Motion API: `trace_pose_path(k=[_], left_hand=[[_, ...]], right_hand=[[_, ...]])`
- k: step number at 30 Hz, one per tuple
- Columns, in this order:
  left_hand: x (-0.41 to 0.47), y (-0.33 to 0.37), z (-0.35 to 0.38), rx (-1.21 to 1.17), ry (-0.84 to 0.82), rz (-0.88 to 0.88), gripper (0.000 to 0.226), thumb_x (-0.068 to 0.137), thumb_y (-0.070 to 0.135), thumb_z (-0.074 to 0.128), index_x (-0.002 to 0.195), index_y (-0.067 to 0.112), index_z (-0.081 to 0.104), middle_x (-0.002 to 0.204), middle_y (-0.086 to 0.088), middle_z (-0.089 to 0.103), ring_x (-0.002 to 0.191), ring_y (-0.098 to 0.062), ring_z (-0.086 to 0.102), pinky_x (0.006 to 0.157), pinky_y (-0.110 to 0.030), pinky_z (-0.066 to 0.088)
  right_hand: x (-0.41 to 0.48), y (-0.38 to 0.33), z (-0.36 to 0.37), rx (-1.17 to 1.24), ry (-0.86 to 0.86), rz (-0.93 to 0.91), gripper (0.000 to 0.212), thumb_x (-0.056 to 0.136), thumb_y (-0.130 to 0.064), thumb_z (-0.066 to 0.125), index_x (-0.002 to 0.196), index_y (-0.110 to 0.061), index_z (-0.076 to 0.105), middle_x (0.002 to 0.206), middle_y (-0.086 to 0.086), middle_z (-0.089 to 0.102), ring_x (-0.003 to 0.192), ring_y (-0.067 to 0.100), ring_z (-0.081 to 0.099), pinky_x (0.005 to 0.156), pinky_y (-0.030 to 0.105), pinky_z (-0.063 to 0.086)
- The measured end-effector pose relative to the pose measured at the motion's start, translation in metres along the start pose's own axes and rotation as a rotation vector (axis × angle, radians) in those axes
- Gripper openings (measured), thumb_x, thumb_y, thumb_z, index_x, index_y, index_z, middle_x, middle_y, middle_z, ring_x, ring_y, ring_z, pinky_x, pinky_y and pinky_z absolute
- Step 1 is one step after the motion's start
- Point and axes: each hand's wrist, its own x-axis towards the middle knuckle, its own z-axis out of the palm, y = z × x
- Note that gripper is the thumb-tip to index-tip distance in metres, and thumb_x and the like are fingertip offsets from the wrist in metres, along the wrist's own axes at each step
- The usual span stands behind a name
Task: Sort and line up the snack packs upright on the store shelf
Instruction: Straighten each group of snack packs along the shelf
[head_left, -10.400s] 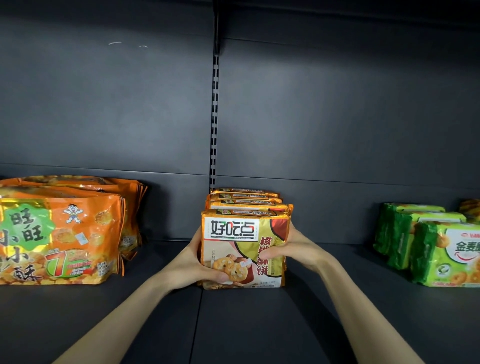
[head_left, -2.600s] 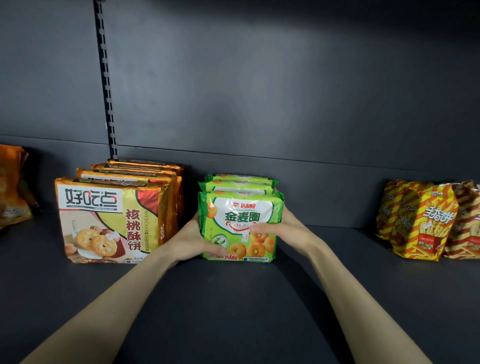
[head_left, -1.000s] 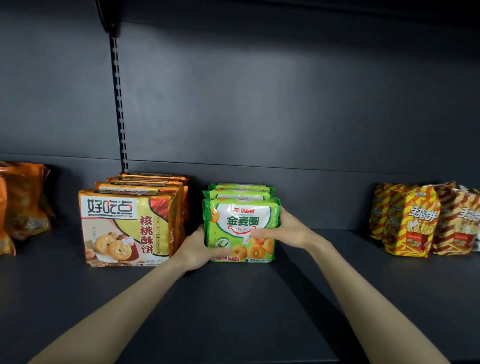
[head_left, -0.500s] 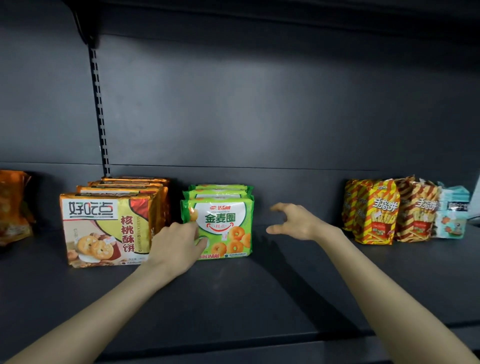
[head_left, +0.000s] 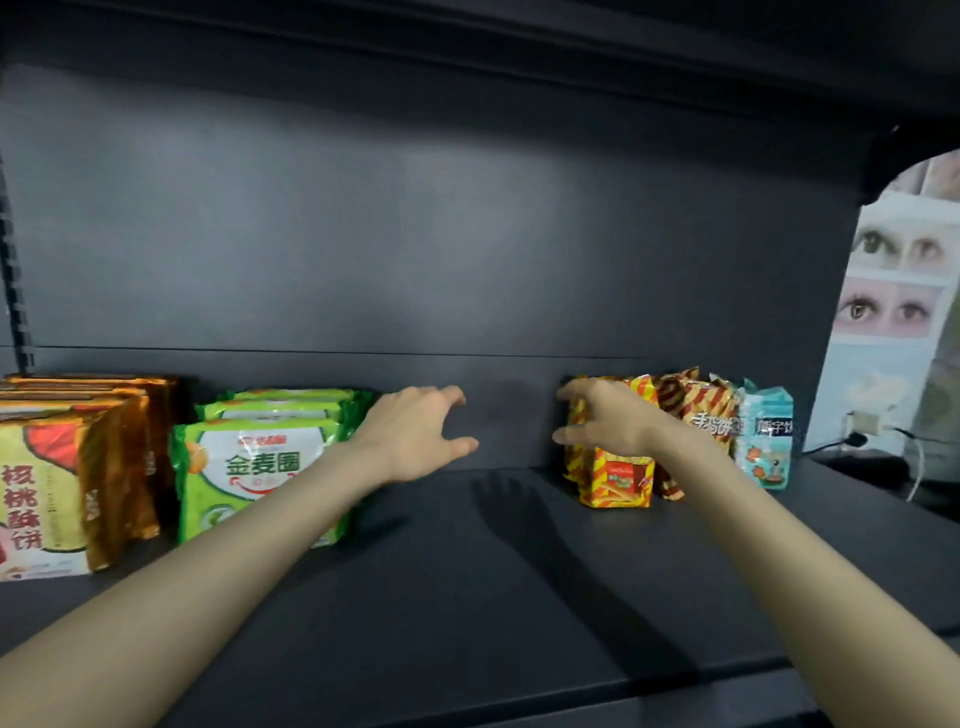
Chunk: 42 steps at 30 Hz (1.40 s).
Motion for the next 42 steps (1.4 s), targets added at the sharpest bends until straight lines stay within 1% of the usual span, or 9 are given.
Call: trace_pose_path(k=[3,13,21,26,30,32,34,36,42], left_hand=[[0.019,0.036,0.018,-0.043,-0.034,-0.006,0.06,0.085,0.051,0.058,0.135,0.021,0.043,0.136,-0.003,0.053,0.125,-0.024,0.049,0.101,-0.036,0.04],[0.062,0.112,0.084,-0.314,-0.16,-0.161,0.081,0.08,0.052,0.066,0.143,0.017,0.029,0.146,-0.005,0.041,0.132,-0.022,0.041,0.104,-0.041,0.04],[0.088,0.133,0.117,-0.562,-0.234,-0.229,0.099,0.076,0.04,0.075,0.149,0.012,0.015,0.152,-0.008,0.032,0.137,-0.021,0.035,0.108,-0.035,0.036],[0.104,0.129,0.138,-0.694,-0.311,-0.259,0.11,0.074,0.035,0.078,0.151,0.016,0.002,0.156,-0.006,0.024,0.14,-0.023,0.031,0.11,-0.037,0.034],[0.115,0.123,0.154,-0.784,-0.374,-0.26,0.118,0.068,0.032,0.083,0.152,0.022,0.0,0.15,0.002,0.034,0.137,-0.019,0.035,0.111,-0.039,0.036],[0.118,0.12,0.161,-0.795,-0.395,-0.251,0.12,0.066,0.031,0.084,0.151,0.024,0.001,0.147,0.005,0.039,0.135,-0.016,0.038,0.109,-0.034,0.037],[0.119,0.119,0.167,-0.791,-0.395,-0.234,0.116,0.068,0.029,0.083,0.151,0.024,0.002,0.144,0.007,0.042,0.132,-0.012,0.04,0.106,-0.027,0.038],[0.12,0.119,0.172,-0.791,-0.378,-0.216,0.109,0.071,0.027,0.081,0.15,0.026,0.006,0.14,0.007,0.046,0.129,-0.011,0.044,0.103,-0.025,0.04],[0.114,0.106,0.173,-0.78,-0.352,-0.195,0.096,0.074,0.026,0.079,0.147,0.028,0.016,0.136,0.008,0.052,0.125,-0.01,0.049,0.104,-0.031,0.043]], right_hand=[[-0.004,0.042,-0.015,-0.024,0.024,-0.004,0.061,0.086,-0.032,0.067,0.138,-0.01,0.044,0.142,0.009,0.046,0.13,0.027,0.042,0.103,0.032,0.036],[-0.007,0.148,-0.028,0.047,0.011,-0.016,0.062,0.085,-0.032,0.068,0.138,-0.011,0.044,0.139,0.007,0.049,0.126,0.024,0.047,0.098,0.03,0.041],[0.012,0.175,-0.017,0.261,-0.012,-0.032,0.077,0.085,-0.026,0.069,0.146,-0.012,0.024,0.146,0.004,0.041,0.131,0.024,0.042,0.102,0.032,0.039],[0.026,0.179,0.002,0.438,-0.079,0.014,0.083,0.086,-0.028,0.067,0.148,-0.011,0.014,0.144,0.005,0.043,0.13,0.023,0.045,0.098,0.03,0.042],[0.042,0.183,0.011,0.565,-0.102,0.034,0.085,0.083,-0.035,0.069,0.146,-0.014,0.016,0.141,0.001,0.045,0.127,0.021,0.047,0.098,0.031,0.044],[0.049,0.183,0.016,0.641,-0.127,0.039,0.084,0.082,-0.033,0.07,0.145,-0.016,0.018,0.138,0.0,0.047,0.125,0.019,0.049,0.098,0.031,0.046],[0.053,0.184,0.022,0.704,-0.153,0.04,0.083,0.081,-0.032,0.071,0.144,-0.017,0.018,0.136,0.0,0.048,0.123,0.019,0.051,0.101,0.036,0.046],[0.056,0.186,0.027,0.742,-0.161,0.026,0.081,0.082,-0.031,0.071,0.143,-0.018,0.019,0.134,-0.001,0.049,0.121,0.018,0.052,0.101,0.038,0.047],[0.06,0.179,0.035,0.801,-0.169,-0.026,0.078,0.082,-0.028,0.071,0.142,-0.021,0.022,0.126,-0.005,0.054,0.115,0.015,0.057,0.096,0.04,0.05]])
